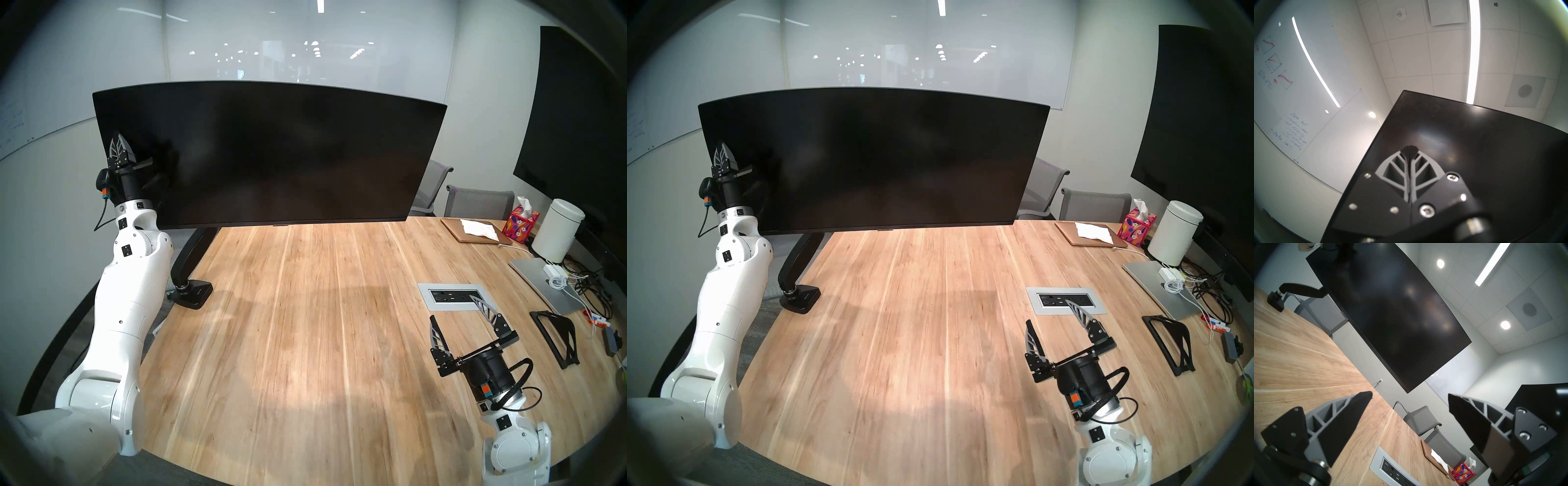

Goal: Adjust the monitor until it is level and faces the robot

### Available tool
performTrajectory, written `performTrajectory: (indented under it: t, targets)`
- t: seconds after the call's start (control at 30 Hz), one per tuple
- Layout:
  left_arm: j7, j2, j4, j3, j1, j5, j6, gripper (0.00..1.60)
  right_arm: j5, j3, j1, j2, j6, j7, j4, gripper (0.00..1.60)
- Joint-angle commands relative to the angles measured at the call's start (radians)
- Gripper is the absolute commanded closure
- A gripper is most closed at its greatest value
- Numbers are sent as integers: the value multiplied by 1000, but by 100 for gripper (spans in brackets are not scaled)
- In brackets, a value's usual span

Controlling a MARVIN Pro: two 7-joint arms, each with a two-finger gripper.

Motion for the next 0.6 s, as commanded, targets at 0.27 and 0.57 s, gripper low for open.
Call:
performTrajectory:
  t: [0.27,0.57]
  targets:
    - [-1,13,126,6,-80,-29,25,160,7,0,1,-2,-1,-3,-21,0]
    - [-5,9,23,9,-7,-31,-29,160,6,0,2,-2,-2,-3,-21,0]
